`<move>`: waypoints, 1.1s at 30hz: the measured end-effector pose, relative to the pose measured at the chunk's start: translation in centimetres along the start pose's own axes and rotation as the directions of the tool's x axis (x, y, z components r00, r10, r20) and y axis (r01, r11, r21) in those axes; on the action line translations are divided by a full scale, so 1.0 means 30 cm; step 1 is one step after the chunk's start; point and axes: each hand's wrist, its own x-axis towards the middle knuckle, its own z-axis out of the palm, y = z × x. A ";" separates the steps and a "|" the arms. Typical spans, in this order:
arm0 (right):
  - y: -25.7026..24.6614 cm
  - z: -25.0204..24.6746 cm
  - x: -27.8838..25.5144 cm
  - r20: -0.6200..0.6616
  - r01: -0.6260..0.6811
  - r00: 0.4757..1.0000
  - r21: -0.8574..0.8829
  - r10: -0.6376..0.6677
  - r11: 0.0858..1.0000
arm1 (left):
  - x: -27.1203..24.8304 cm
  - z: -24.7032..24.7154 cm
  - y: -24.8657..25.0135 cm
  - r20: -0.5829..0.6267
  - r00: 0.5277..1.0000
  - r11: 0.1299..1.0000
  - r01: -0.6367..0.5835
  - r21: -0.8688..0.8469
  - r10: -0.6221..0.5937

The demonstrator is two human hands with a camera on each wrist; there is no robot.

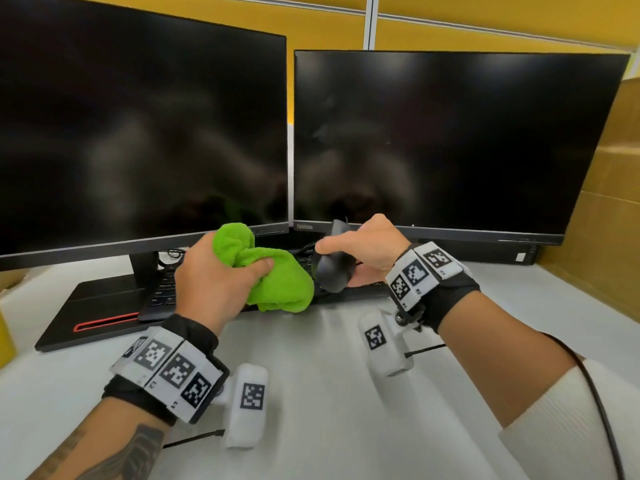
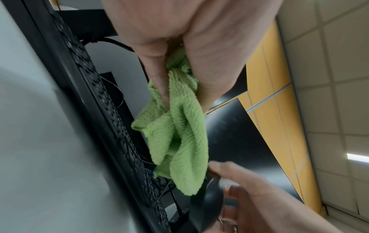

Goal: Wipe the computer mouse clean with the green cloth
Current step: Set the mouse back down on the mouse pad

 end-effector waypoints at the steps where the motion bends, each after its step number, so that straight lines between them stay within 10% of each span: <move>1: 0.016 -0.025 0.008 -0.015 -0.003 1.000 -0.090 0.001 0.996 | -0.003 0.004 0.002 0.008 1.000 1.000 0.006 -0.007 -0.006; 14: 0.072 -0.253 0.111 -0.198 -0.170 0.979 -0.629 0.055 0.759 | -0.008 0.010 -0.010 0.063 0.998 0.999 -0.023 0.031 0.021; 33: 0.181 -0.280 0.212 -0.276 -0.239 0.960 -0.742 0.040 0.627 | -0.005 0.010 -0.009 0.121 0.993 0.999 -0.019 0.043 0.014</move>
